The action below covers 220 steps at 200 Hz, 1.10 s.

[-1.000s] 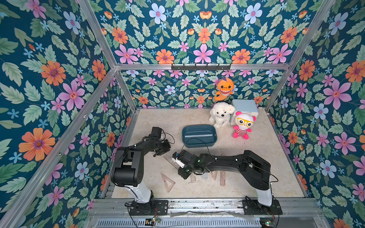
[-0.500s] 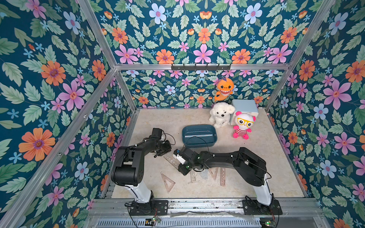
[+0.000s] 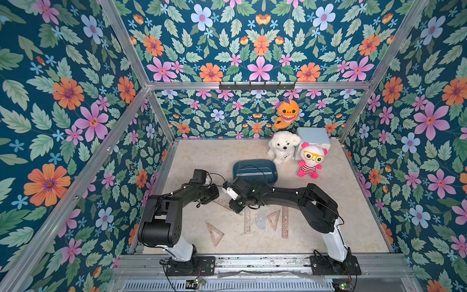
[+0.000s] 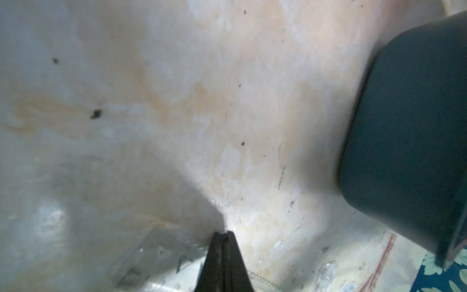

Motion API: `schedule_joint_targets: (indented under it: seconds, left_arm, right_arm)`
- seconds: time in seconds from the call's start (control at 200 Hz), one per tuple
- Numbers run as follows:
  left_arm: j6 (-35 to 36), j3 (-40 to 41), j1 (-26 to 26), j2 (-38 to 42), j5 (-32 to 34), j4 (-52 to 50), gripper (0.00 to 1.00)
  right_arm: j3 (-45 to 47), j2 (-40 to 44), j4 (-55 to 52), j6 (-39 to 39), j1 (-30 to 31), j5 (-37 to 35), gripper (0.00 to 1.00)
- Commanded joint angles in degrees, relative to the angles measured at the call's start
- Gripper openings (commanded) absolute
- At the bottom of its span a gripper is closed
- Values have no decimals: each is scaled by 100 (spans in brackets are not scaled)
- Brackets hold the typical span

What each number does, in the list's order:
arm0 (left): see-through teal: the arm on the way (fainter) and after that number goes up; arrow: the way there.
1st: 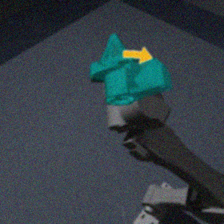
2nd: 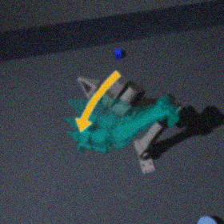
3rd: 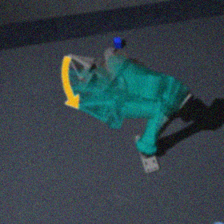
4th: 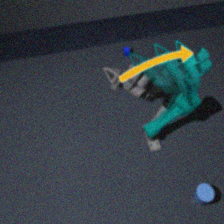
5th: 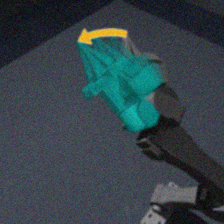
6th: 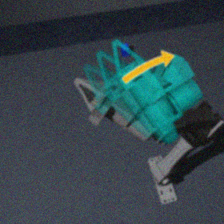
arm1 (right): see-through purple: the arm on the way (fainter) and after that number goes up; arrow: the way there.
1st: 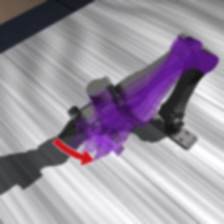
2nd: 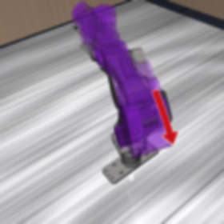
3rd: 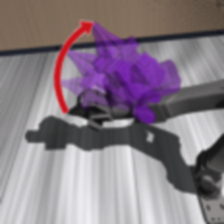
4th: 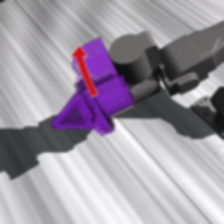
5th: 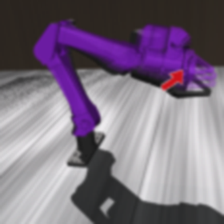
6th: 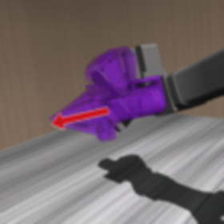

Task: Put the scattered rulers into the storage box
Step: Adjust the ruler at the center of the board.

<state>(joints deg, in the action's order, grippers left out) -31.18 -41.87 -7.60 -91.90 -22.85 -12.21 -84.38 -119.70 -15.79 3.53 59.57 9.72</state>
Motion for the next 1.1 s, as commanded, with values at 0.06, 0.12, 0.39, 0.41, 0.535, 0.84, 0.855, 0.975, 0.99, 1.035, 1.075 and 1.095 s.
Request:
schedule_joint_targets:
  seconds: [0.06,0.12,0.39,0.41,0.535,0.84,0.855,0.975,0.99,1.035,1.075,1.095]
  left_arm:
    - [-11,71,-40,-106,143,-1391,0]
    - [1,64,-40,-94,68,-1466,0]
    - [-52,31,-92,14,-25,-1743,0]
    - [-59,37,-101,10,-38,-1744,0]
    - [-94,45,-119,-11,-65,-1826,0]
    - [-335,285,-119,-65,-280,-1799,0]
    - [-343,292,-119,-74,-281,-1797,0]
    - [-354,252,-114,-65,-196,-1838,0]
    - [-358,242,-111,-70,-182,-1842,0]
    - [-375,215,-111,-65,-159,-1825,0]
    - [-395,186,-111,-65,-145,-1794,0]
    - [-397,183,-111,-74,-141,-1779,0]
  right_arm:
    - [531,589,111,386,68,265,27]
    - [812,751,235,589,120,294,27]
    - [1276,541,450,1027,255,101,27]
    - [1264,504,448,1019,253,60,27]
    - [1031,262,334,874,181,-149,27]
    - [381,-304,302,643,-97,-238,27]
    - [352,-335,304,641,-116,-229,27]
    - [0,-570,289,583,-218,-134,27]
    - [-53,-605,276,587,-230,-121,27]
    - [-213,-718,253,570,-251,-90,27]
    - [-365,-819,206,561,-277,-47,27]
    - [-413,-853,192,561,-286,-29,27]
